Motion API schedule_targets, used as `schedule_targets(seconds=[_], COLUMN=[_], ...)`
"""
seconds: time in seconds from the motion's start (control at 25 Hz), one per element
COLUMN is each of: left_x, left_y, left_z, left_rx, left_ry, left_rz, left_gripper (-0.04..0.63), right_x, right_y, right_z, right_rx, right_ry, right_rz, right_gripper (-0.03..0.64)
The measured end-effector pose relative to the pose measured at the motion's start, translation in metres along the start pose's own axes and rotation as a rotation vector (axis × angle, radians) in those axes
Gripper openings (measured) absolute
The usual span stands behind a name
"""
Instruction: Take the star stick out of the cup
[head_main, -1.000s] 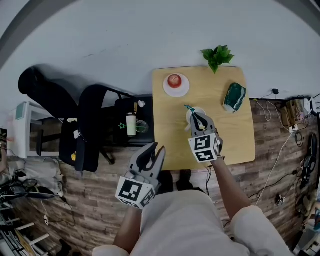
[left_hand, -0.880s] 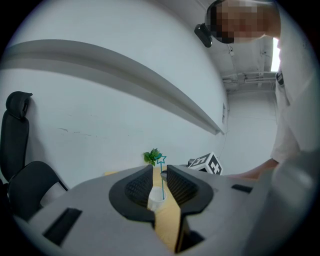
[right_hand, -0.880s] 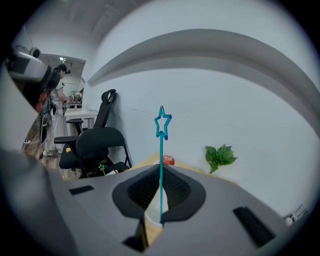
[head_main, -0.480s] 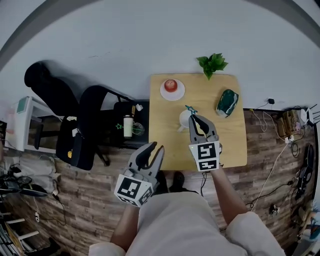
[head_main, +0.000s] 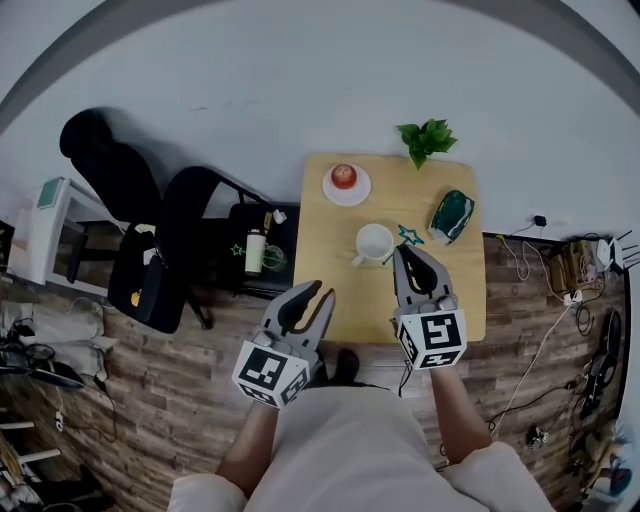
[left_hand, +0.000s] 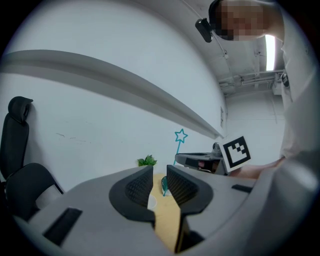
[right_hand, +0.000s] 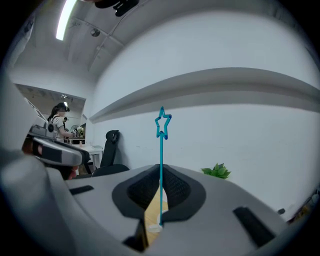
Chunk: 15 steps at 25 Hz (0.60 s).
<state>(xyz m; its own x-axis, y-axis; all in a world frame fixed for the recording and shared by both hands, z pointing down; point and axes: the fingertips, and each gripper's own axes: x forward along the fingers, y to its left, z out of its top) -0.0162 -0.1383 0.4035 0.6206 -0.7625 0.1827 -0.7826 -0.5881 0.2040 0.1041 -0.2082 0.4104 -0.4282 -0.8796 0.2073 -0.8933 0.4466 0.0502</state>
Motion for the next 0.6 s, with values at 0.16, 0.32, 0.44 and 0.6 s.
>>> schedule_targets(seconds=[0.16,0.32,0.44,0.6], left_x=[0.001,0.0,-0.002,-0.005], left_y=[-0.004,-0.008,-0.009,-0.009], left_z=[0.003,0.002,0.001,0.002], left_rx=[-0.002,0.0,0.003,0.002], left_ry=[-0.015,-0.012,-0.008,-0.011], left_rz=[0.003,0.001,-0.002,-0.001], left_gripper=[0.08,0.072,0.071,0.063], right_x=[-0.016,-0.033,-0.044,-0.056], right_y=[0.0,0.003,0.008,0.016], right_z=[0.003,0.005,0.007,0.014], right_rx=[0.029,0.077,0.107,0.139], right_ry=[-0.017,-0.049,-0.072,-0.113], right_rz=[0.015,0.026,0.04,0.082], right_gripper=[0.014,0.014,0.014,0.014])
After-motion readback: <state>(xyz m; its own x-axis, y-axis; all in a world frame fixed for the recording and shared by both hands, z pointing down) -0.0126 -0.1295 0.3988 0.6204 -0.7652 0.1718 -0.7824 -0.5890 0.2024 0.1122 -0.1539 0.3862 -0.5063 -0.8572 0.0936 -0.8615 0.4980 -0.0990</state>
